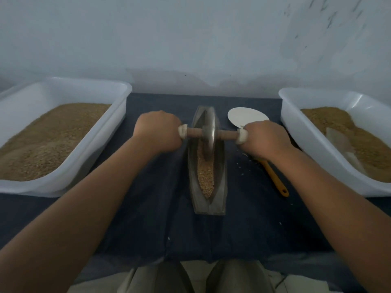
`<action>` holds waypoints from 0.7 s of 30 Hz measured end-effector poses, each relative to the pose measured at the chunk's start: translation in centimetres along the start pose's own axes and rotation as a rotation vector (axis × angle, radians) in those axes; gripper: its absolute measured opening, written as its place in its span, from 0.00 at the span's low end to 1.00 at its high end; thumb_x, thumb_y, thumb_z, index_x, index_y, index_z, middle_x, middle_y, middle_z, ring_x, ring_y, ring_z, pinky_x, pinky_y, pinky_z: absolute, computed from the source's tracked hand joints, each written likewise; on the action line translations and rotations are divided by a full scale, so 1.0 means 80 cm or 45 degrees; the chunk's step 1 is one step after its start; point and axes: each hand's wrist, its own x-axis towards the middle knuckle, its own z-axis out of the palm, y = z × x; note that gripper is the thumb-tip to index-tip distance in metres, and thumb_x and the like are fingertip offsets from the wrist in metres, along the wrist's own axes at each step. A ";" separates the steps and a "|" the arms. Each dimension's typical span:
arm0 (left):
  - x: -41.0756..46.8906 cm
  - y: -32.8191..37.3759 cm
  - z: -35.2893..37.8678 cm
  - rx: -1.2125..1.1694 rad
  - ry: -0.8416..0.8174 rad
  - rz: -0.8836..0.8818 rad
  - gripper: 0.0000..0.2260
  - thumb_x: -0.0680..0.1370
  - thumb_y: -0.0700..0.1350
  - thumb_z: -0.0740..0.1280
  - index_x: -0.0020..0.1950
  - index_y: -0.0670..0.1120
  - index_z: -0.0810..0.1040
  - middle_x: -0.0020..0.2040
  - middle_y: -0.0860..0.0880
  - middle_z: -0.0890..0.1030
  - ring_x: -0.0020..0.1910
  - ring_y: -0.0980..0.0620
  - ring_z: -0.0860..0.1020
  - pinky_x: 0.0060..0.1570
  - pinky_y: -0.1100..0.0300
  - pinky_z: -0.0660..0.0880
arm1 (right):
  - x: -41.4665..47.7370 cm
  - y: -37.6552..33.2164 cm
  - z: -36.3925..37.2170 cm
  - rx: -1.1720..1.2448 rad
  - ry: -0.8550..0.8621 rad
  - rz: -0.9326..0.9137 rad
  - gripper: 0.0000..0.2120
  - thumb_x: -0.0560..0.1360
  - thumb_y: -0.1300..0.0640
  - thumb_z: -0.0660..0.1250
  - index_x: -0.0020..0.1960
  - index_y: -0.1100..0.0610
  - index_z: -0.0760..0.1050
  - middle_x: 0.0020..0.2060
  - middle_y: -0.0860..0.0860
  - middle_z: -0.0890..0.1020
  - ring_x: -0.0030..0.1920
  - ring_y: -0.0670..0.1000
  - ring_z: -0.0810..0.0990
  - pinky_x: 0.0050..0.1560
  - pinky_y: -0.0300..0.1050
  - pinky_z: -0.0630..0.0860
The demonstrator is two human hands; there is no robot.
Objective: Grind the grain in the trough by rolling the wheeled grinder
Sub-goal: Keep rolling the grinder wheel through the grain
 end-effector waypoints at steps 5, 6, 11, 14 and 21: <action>-0.099 -0.005 0.006 0.103 0.226 0.105 0.17 0.74 0.59 0.67 0.31 0.54 0.67 0.25 0.56 0.68 0.23 0.56 0.66 0.27 0.64 0.56 | -0.079 0.021 0.016 0.017 0.141 -0.192 0.15 0.64 0.30 0.58 0.32 0.40 0.68 0.25 0.41 0.72 0.27 0.41 0.71 0.27 0.42 0.66; -0.106 -0.008 0.009 0.091 0.252 0.112 0.17 0.74 0.59 0.67 0.30 0.54 0.66 0.25 0.57 0.67 0.22 0.56 0.64 0.27 0.65 0.55 | -0.083 0.022 0.015 0.015 0.158 -0.217 0.15 0.64 0.29 0.57 0.32 0.39 0.66 0.23 0.40 0.70 0.26 0.40 0.69 0.26 0.41 0.64; -0.038 -0.006 0.017 -0.006 0.049 -0.009 0.11 0.72 0.56 0.64 0.33 0.52 0.73 0.31 0.55 0.75 0.28 0.52 0.72 0.29 0.61 0.63 | -0.025 0.008 0.013 -0.008 0.178 -0.116 0.15 0.72 0.38 0.62 0.35 0.48 0.73 0.30 0.45 0.77 0.32 0.50 0.76 0.34 0.47 0.76; 0.021 -0.004 0.018 -0.019 0.022 -0.061 0.12 0.73 0.58 0.63 0.37 0.52 0.75 0.37 0.53 0.78 0.34 0.48 0.75 0.35 0.56 0.69 | 0.018 -0.004 0.007 0.025 0.240 -0.050 0.14 0.76 0.47 0.63 0.38 0.55 0.71 0.33 0.51 0.78 0.35 0.57 0.78 0.39 0.50 0.79; -0.043 -0.001 -0.001 0.124 0.080 0.122 0.12 0.75 0.58 0.63 0.35 0.53 0.73 0.31 0.54 0.73 0.28 0.52 0.70 0.28 0.61 0.60 | -0.038 0.023 0.033 -0.010 0.088 -0.062 0.15 0.71 0.34 0.63 0.37 0.44 0.75 0.30 0.41 0.75 0.32 0.46 0.73 0.32 0.44 0.69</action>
